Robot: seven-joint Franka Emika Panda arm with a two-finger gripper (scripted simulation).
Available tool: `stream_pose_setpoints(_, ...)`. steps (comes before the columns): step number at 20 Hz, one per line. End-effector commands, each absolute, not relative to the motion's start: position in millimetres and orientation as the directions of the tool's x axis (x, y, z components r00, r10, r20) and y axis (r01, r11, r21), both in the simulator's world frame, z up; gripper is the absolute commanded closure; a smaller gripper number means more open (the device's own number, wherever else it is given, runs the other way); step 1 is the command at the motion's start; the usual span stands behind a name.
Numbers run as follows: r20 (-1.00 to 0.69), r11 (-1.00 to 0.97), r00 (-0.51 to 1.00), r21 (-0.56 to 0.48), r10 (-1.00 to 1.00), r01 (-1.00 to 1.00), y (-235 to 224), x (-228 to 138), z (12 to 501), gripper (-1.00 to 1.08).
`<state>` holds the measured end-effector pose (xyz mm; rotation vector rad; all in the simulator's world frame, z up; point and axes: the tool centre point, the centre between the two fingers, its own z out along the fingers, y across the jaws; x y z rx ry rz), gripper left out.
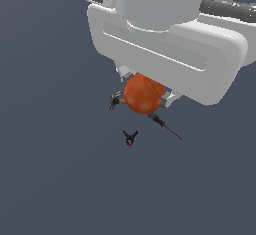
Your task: Pick up a designated object from a clutter of objects.
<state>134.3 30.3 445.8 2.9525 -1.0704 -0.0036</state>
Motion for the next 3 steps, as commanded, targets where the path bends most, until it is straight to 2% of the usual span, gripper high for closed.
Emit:
stream_pose_setpoints(1,0.0,-0.767,0.767,0.0,-0.641,-0.641,31.1,135.4,448.8,1.08)
stream_pose_setpoints(3,0.0,-0.767,0.767,0.0,-0.641,-0.641,31.3,135.6,449.1,1.08)
